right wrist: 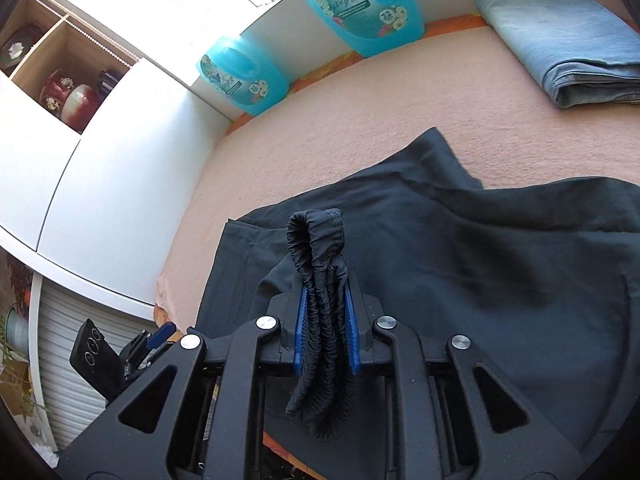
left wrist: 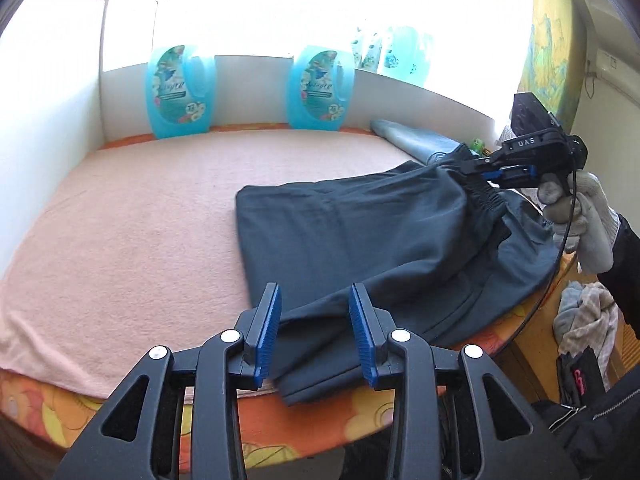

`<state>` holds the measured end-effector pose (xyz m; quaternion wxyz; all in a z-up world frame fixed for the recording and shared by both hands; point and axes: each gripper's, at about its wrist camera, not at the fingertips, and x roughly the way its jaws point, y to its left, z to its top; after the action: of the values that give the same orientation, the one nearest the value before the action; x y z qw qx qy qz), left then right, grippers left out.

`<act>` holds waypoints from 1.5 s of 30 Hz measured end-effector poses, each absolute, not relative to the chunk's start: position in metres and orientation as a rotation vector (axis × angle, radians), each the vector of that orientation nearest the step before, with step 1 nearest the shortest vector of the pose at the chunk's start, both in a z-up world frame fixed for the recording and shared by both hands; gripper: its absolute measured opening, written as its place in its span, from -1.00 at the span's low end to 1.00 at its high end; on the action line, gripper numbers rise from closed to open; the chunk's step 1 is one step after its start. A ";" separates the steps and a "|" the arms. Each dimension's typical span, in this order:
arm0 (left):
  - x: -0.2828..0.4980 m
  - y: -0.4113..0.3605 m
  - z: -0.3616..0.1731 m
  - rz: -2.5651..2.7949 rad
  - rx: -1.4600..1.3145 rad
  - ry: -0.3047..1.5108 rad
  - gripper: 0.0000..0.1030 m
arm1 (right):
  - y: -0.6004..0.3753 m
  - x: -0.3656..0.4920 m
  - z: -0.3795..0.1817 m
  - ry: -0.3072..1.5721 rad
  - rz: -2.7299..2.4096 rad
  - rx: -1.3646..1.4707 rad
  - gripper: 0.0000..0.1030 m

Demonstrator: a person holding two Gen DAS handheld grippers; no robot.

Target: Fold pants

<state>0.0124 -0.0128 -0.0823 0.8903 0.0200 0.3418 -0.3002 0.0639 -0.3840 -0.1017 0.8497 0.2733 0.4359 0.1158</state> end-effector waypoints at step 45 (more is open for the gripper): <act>-0.015 -0.281 -0.114 -1.084 0.626 0.692 -0.35 | -0.481 0.010 -0.166 0.960 0.182 0.800 0.01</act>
<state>-0.0152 -0.2805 -0.1135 0.7550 0.2872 0.3174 -0.4968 0.0103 -0.4808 -0.1655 0.8072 0.3738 0.4489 0.0849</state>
